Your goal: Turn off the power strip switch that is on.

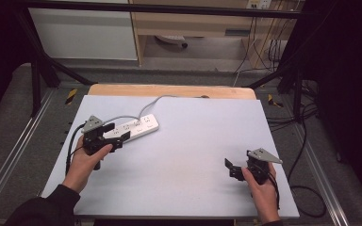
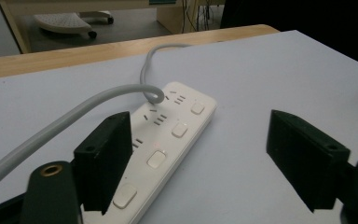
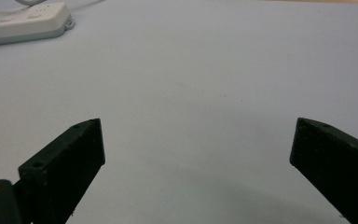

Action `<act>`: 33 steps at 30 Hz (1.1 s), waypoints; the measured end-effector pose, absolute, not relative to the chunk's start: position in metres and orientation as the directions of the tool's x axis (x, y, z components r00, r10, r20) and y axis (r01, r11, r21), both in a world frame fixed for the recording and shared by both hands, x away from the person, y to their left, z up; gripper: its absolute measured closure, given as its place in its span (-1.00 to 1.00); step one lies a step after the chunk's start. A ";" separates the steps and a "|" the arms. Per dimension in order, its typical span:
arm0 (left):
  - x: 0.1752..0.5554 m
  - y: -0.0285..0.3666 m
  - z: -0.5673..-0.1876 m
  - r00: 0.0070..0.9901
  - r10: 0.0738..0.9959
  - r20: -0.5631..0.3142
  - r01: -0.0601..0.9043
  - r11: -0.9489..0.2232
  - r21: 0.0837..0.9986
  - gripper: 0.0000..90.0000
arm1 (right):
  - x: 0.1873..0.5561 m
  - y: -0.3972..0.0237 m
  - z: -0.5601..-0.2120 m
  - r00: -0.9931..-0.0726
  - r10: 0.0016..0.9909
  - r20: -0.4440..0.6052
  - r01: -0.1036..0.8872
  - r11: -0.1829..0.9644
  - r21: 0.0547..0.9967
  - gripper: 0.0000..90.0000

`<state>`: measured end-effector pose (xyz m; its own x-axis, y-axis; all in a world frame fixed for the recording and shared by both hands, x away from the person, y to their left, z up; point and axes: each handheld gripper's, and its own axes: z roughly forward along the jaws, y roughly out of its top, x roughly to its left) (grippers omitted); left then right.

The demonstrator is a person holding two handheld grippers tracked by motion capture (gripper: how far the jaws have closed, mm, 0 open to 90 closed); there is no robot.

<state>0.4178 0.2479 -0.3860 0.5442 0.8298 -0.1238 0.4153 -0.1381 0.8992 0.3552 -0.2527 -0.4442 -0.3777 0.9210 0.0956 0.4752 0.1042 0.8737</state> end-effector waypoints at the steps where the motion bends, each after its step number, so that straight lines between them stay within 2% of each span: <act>1: 0.418 0.247 -0.387 0.543 0.829 -0.134 0.426 -0.135 0.895 -0.46 | 0.355 -0.253 -0.444 -0.378 0.921 0.094 0.474 0.106 0.874 -0.92; 17: 0.419 0.238 -0.404 0.538 0.838 -0.095 0.448 -0.188 0.874 0.08 | 0.355 -0.253 -0.444 -0.378 0.921 0.092 0.473 0.106 0.875 -0.92; 27: 0.424 0.238 -0.408 0.529 0.843 -0.098 0.453 -0.183 0.873 0.44 | 0.355 -0.252 -0.444 -0.381 0.920 0.092 0.473 0.108 0.875 -0.92; 33: 0.428 0.239 -0.411 0.527 0.841 -0.127 0.466 -0.160 0.870 0.67 | 0.355 -0.252 -0.444 -0.381 0.920 0.092 0.471 0.108 0.876 -0.92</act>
